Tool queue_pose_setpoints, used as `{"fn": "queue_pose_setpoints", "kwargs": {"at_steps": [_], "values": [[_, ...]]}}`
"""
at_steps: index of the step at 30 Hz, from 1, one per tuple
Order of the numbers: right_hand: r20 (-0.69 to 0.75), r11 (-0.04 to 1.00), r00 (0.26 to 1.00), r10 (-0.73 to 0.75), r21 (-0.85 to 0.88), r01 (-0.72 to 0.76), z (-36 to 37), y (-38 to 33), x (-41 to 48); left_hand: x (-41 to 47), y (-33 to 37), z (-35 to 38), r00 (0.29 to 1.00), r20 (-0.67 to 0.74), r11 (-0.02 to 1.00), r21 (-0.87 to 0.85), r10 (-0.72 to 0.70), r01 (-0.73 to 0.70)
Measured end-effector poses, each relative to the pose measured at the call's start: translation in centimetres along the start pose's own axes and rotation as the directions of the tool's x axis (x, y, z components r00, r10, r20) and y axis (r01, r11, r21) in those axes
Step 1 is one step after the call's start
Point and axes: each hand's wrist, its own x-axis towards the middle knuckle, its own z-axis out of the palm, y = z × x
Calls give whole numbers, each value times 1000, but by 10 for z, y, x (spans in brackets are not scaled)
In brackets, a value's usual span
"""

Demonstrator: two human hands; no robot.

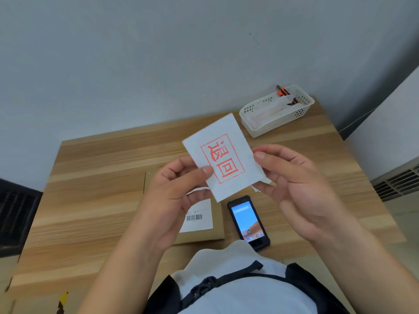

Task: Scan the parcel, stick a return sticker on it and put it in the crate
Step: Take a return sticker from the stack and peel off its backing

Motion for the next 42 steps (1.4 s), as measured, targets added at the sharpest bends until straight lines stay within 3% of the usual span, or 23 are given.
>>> {"fn": "queue_pose_setpoints", "kwargs": {"at_steps": [7,21,32,42], "values": [[59,999,998,11,42,-13,10,5,-7,-10,5,2,998,-68,985,-171,-12,1],[13,998,999,-40,53,39,13,3,-7,-11,8,8,996,-90,984,-176,-23,7],[91,987,996,12,-161,3,22,11,-17,-11,15,18,994,-103,981,-182,40,-58],[85,995,996,-20,-99,28,24,13,-17,-14,15,21,993,-108,987,-148,54,-70]]}}
